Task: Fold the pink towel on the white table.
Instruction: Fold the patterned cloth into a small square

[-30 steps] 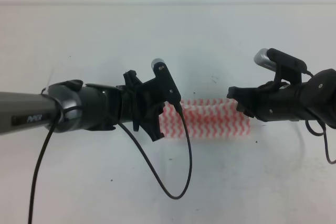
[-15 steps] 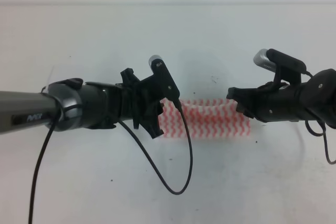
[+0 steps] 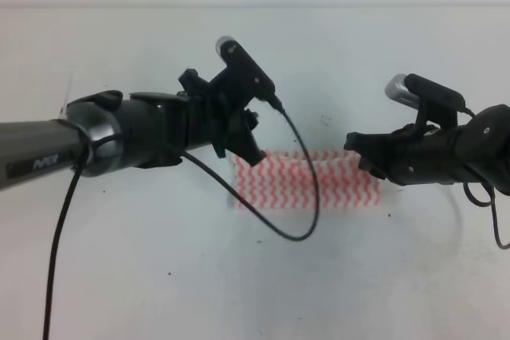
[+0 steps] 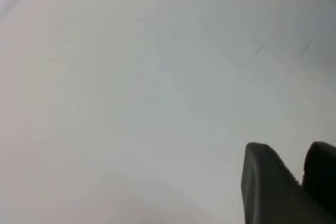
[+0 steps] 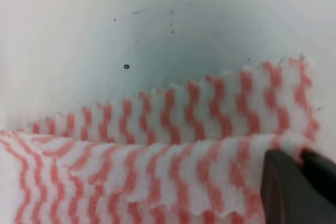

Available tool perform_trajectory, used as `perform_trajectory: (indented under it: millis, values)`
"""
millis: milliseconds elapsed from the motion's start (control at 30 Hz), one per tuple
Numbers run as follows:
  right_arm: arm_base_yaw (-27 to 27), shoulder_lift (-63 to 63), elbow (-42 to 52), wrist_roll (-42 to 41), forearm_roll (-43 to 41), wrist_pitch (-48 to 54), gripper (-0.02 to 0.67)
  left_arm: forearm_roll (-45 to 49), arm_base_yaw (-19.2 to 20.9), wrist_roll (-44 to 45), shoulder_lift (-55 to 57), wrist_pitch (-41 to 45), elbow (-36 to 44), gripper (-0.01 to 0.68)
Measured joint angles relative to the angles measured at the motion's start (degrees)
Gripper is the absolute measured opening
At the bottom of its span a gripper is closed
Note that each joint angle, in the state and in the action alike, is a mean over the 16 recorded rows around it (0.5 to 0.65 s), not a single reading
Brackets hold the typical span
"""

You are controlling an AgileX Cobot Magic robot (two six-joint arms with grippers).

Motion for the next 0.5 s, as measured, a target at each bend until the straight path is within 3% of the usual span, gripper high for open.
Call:
perform_trajectory:
  millis: [233, 500]
  values:
    - [0.0, 0.0, 0.0, 0.0, 0.0, -0.2, -0.017, 0.8, 0.0, -8.0, -0.2, 8.7, 3.6, 0.154]
    - [0.0, 0.0, 0.0, 0.0, 0.1, -0.2, -0.014, 1.6, 0.0, -9.0, 0.9, 13.5, 6.8, 0.149]
